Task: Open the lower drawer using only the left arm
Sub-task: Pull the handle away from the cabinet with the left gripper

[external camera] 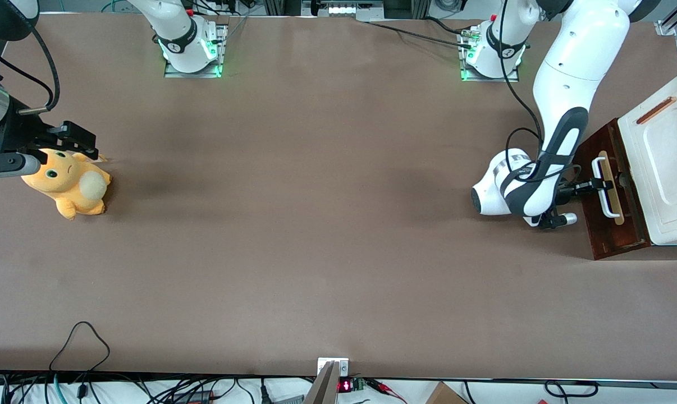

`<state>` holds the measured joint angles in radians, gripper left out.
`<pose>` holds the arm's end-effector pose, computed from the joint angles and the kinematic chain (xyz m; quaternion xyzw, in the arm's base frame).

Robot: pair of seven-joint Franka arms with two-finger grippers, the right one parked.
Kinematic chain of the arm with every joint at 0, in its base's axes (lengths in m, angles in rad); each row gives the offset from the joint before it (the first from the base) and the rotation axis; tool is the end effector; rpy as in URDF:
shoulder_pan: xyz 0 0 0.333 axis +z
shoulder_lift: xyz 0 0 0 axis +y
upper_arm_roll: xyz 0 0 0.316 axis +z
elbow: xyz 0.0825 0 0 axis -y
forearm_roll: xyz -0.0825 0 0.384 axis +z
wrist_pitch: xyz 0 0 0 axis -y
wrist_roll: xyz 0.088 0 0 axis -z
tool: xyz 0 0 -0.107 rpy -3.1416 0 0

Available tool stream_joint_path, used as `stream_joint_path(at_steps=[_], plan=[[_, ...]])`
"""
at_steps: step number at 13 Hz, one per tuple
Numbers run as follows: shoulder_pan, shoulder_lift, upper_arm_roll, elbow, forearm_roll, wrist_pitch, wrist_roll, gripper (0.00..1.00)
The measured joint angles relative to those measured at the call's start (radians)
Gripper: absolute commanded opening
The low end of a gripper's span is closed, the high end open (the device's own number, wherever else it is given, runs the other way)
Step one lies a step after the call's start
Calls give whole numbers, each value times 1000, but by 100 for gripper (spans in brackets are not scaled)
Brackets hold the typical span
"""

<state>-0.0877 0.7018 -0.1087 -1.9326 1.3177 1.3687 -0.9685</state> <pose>0.5411 0.0141 0.1477 -0.7110 -0.0055 0.0973 0.6964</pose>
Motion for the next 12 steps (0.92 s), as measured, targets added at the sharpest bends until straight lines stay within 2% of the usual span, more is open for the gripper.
stream_joint_path(at_steps=[12], plan=[[-31,-1,0,5,-31,-3,-10,16]])
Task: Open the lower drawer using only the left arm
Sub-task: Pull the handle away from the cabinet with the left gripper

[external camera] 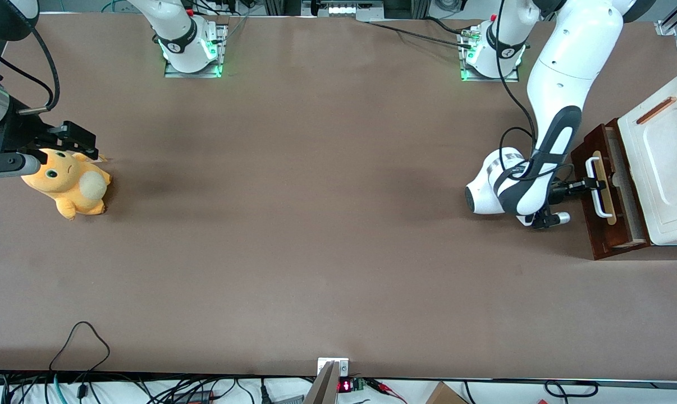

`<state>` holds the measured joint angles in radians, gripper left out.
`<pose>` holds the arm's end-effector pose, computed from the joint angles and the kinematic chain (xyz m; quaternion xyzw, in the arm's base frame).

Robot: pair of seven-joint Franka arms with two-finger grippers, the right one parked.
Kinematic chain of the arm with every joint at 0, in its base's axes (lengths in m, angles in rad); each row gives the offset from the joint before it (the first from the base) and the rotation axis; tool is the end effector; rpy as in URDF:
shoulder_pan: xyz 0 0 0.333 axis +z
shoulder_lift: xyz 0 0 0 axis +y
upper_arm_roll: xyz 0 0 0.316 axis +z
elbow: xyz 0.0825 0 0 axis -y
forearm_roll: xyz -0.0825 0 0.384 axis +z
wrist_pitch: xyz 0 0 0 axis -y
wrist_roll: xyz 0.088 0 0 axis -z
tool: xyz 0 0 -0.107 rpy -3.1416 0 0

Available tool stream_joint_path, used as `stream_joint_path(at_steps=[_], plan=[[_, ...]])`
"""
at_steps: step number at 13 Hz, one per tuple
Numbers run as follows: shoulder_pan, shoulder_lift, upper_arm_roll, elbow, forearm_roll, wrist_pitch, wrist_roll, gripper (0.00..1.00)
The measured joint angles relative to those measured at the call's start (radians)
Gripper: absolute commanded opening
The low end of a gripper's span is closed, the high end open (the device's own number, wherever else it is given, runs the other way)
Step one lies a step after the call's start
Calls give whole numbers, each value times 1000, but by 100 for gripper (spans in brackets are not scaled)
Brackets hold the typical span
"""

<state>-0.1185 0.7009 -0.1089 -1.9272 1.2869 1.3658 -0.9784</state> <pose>0.5399 -0.0032 0.1481 -0.7156 -0.0079 0.0926 0.6923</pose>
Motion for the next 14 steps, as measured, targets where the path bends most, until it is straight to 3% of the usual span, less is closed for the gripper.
stream_joint_path(at_steps=[14], plan=[[-31,-1,0,8,-30,-2,-16,16]])
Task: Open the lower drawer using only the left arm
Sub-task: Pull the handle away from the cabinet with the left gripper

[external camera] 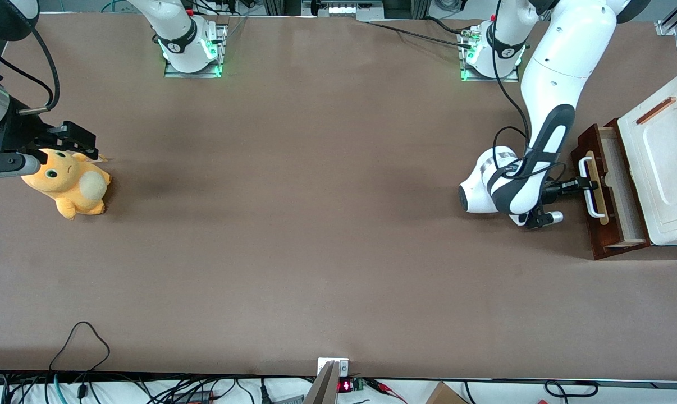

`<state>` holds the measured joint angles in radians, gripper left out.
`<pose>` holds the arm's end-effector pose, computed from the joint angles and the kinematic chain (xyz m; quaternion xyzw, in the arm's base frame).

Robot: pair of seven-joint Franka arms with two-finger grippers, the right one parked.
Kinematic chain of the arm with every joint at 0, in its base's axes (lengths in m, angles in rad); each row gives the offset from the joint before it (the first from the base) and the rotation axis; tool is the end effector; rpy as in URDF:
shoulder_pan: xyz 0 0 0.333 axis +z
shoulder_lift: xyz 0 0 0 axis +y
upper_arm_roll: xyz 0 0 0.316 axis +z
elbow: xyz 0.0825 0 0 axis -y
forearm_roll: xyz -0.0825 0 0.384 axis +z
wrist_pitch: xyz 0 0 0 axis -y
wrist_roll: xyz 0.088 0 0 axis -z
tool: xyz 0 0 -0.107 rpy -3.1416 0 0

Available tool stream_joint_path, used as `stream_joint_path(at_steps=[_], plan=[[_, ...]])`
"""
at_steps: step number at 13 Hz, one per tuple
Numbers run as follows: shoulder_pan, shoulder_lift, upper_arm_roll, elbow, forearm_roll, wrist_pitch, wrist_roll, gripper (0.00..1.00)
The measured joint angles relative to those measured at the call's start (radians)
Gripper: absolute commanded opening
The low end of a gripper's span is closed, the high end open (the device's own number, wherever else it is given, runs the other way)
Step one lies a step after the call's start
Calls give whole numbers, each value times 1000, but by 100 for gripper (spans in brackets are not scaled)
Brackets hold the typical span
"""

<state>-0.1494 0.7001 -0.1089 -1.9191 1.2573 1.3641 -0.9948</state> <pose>0.5393 -0.0208 0.1492 -0.7207 -0.0130 0.0844 0.6880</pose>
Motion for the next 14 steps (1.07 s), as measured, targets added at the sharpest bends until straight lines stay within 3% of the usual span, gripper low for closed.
stream_joint_path(at_steps=[14], plan=[[-24,0,1,11,-28,-1,0,15]])
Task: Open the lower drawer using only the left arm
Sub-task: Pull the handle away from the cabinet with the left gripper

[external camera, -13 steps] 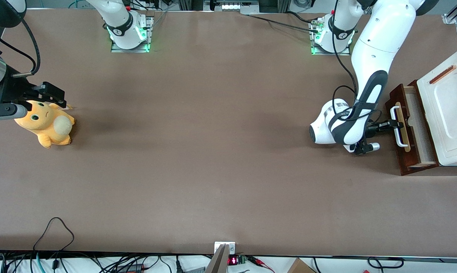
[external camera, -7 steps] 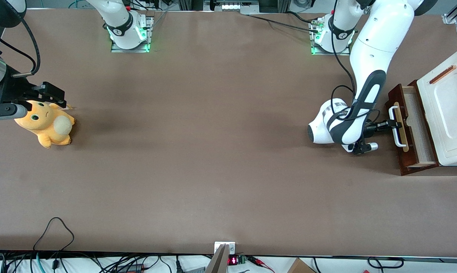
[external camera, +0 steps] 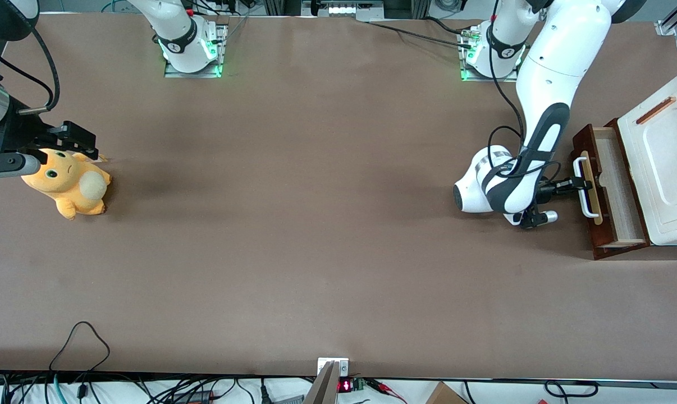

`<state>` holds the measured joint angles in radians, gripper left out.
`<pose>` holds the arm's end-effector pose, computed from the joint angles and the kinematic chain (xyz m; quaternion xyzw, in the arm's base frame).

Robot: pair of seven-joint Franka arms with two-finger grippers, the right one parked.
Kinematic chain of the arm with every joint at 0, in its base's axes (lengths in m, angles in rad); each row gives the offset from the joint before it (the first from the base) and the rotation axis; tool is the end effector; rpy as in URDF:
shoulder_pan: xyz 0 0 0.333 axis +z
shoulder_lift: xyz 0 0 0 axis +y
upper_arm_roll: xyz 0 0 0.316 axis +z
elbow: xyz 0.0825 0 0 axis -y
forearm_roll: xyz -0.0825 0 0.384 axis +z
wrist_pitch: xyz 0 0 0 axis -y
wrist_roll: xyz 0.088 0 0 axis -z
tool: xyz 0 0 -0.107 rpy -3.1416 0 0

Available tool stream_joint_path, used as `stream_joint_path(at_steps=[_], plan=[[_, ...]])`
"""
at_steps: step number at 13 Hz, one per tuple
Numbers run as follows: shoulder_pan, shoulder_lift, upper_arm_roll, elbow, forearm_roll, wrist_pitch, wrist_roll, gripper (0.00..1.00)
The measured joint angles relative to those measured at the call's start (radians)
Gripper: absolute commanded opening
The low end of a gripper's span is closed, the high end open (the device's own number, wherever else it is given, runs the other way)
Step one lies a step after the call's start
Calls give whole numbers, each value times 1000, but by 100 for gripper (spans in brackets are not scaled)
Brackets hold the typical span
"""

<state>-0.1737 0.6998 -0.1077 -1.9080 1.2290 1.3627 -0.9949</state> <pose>0.5395 -0.0345 0.1509 -0.7258 -0.0153 0.0832 0.6827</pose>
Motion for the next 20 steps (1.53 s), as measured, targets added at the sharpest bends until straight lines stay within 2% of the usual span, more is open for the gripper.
stream_joint_path(at_steps=[20], plan=[[-30,0,3,15,-38,0,-9,15]])
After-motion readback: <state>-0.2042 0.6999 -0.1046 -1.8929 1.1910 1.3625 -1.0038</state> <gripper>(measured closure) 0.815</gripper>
